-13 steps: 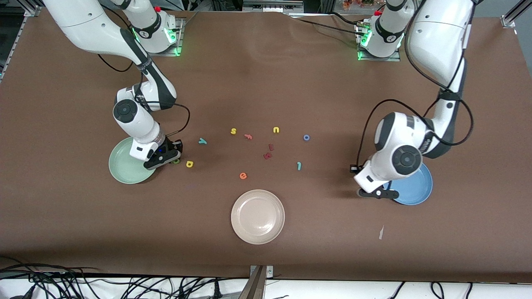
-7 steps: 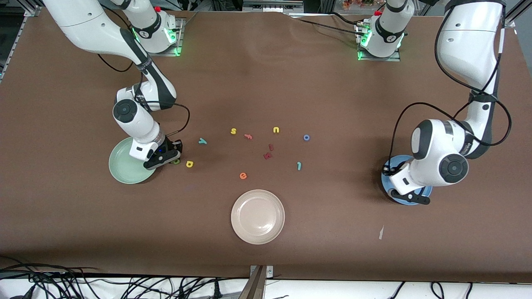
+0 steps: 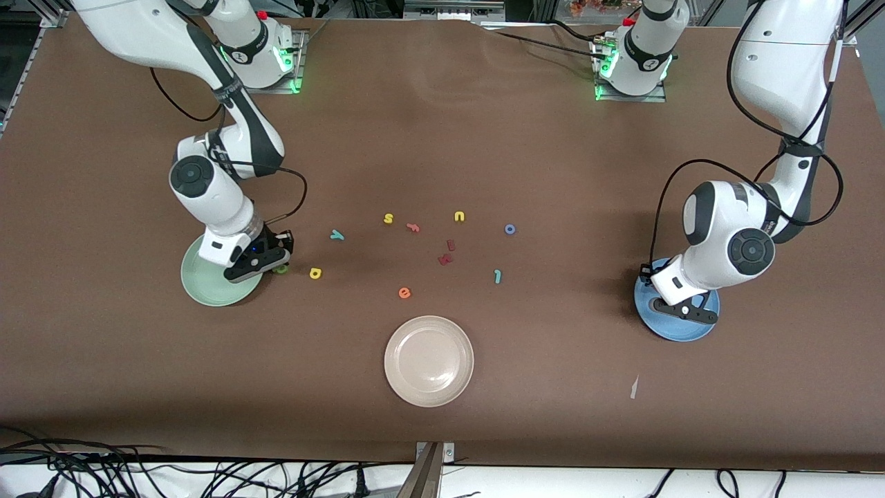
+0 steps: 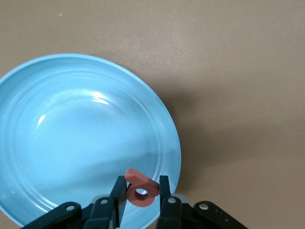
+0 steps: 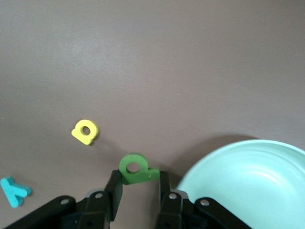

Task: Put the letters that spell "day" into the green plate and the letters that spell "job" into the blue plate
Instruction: 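Place green a with the right gripper while the left gripper places pink a, then reach yellow a with the right gripper while the left gripper reaches blue o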

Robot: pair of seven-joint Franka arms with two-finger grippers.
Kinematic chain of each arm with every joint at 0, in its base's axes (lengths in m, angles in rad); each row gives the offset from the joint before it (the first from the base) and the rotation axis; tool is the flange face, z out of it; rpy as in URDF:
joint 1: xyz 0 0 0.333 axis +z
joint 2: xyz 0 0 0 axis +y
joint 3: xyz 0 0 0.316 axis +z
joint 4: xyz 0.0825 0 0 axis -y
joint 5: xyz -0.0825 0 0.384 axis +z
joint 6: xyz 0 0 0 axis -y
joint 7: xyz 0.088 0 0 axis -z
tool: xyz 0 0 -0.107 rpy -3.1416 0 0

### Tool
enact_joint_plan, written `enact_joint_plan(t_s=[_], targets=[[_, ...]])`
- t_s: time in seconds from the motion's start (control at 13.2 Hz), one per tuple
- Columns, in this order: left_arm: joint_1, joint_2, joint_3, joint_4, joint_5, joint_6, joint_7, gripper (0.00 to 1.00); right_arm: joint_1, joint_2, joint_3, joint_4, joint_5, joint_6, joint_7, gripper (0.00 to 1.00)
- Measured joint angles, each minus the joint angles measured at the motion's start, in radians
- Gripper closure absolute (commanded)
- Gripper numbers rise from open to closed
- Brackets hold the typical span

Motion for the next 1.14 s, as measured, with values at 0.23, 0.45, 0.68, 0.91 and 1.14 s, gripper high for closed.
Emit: enact_joint_plan(t_s=[0.23, 0.45, 0.68, 0.91, 1.14], targets=[[0.002, -0.003, 0.0, 0.008, 0.043, 0.004, 0.0, 0.0, -0.088, -0.013, -0.003, -0.001, 0.0, -0.015, -0.107, 0.59], [0.008, -0.007, 0.0, 0.022, 0.034, 0.002, -0.004, 0.0, -0.155, -0.009, -0.004, -0.008, 0.0, -0.018, -0.165, 0.3], [0.004, -0.013, -0.022, 0.023, -0.037, -0.039, -0.082, 0.0, -0.158, -0.008, 0.012, -0.01, 0.0, -0.018, -0.143, 0.3], [-0.032, -0.013, -0.095, 0.022, -0.05, -0.084, -0.312, 0.0, -0.155, 0.0, 0.097, -0.001, 0.0, -0.018, 0.004, 0.3], [-0.048, -0.013, -0.232, 0.014, -0.05, -0.092, -0.557, 0.0, -0.142, 0.038, 0.159, 0.043, 0.0, -0.018, 0.149, 0.3]])
